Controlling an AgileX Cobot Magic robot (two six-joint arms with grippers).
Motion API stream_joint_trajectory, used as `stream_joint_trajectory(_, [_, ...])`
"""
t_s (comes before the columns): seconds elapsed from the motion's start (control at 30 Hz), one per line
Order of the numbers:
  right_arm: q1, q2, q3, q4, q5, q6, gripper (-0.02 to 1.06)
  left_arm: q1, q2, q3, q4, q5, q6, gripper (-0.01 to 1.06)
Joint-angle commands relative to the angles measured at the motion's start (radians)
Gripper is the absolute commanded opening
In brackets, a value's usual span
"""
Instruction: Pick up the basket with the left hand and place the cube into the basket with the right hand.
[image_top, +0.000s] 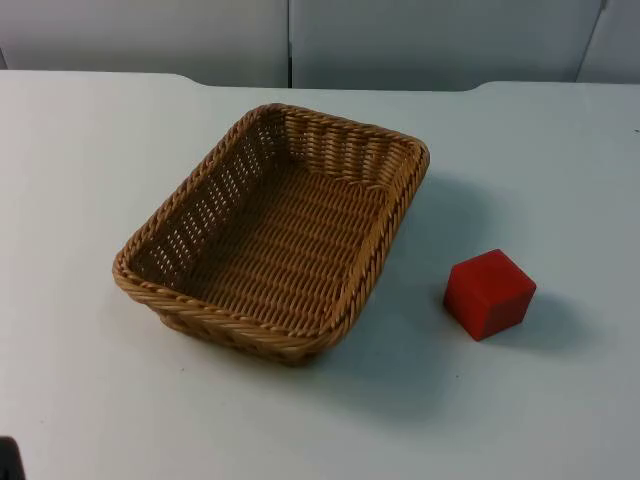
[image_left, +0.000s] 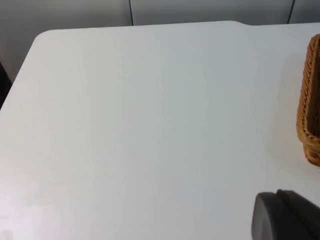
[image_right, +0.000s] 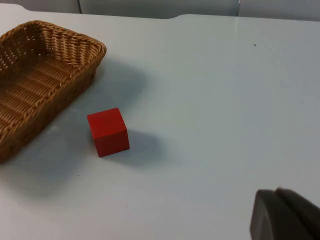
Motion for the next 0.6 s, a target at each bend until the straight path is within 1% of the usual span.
stream_joint_trajectory(0.0, [-0.007,-0.003,0.005,0.003,-0.009,-0.002,0.00,0.002,-0.005,-0.008,-0.008,-0.020,0.000,0.00])
stream_joint_trajectory(0.1, [-0.007,-0.003,0.005,0.003,-0.009,-0.002,0.00,0.002,-0.005,-0.012,-0.036,-0.059,0.000,0.00])
stream_joint_trajectory(0.13, [-0.007,-0.003,0.005,0.003,-0.009,-0.002,0.00,0.002,-0.005,-0.012,-0.036,-0.059,0.000,0.00])
stream_joint_trajectory(0.17, [-0.007,-0.003,0.005,0.003,-0.009,-0.002,0.00,0.002,-0.005,-0.018,-0.094,-0.100,0.000,0.00])
stream_joint_trajectory(0.2, [-0.007,-0.003,0.005,0.003,-0.009,-0.002,0.00,-0.003,0.009,-0.046,-0.242,-0.146,0.065,0.00])
stream_joint_trajectory(0.23, [-0.007,-0.003,0.005,0.003,-0.009,-0.002,0.00,-0.003,0.029,-0.057,-0.317,-0.160,0.108,0.00])
stream_joint_trajectory(0.27, [-0.007,-0.003,0.005,0.003,-0.009,-0.002,0.00,-0.005,0.102,-0.087,-0.562,-0.182,0.239,0.00])
stream_joint_trajectory(0.3, [-0.007,-0.003,0.005,0.003,-0.009,-0.002,0.00,-0.005,0.102,-0.087,-0.562,-0.182,0.239,0.00])
stream_joint_trajectory(0.37, [-0.007,-0.003,0.005,0.003,-0.009,-0.002,0.00,-0.005,0.250,-0.136,-0.827,-0.145,0.424,0.00])
stream_joint_trajectory(0.4, [-0.007,-0.003,0.005,0.003,-0.009,-0.002,0.00,-0.005,0.320,-0.157,-0.929,-0.095,0.492,0.00])
stream_joint_trajectory(0.43, [-0.007,-0.003,0.005,0.003,-0.009,-0.002,0.00,-0.005,0.405,-0.182,-0.986,-0.038,0.542,0.00])
stream_joint_trajectory(0.47, [-0.007,-0.003,0.005,0.003,-0.009,-0.002,0.00,-0.005,0.405,-0.182,-0.986,-0.038,0.542,0.00])
stream_joint_trajectory(0.53, [-0.007,-0.003,0.005,0.003,-0.009,-0.002,0.00,-0.005,0.572,-0.218,-1.056,0.054,0.632,0.00])
stream_joint_trajectory(0.57, [-0.007,-0.003,0.005,0.003,-0.009,-0.002,0.00,-0.005,0.638,-0.225,-1.060,0.083,0.664,0.00])
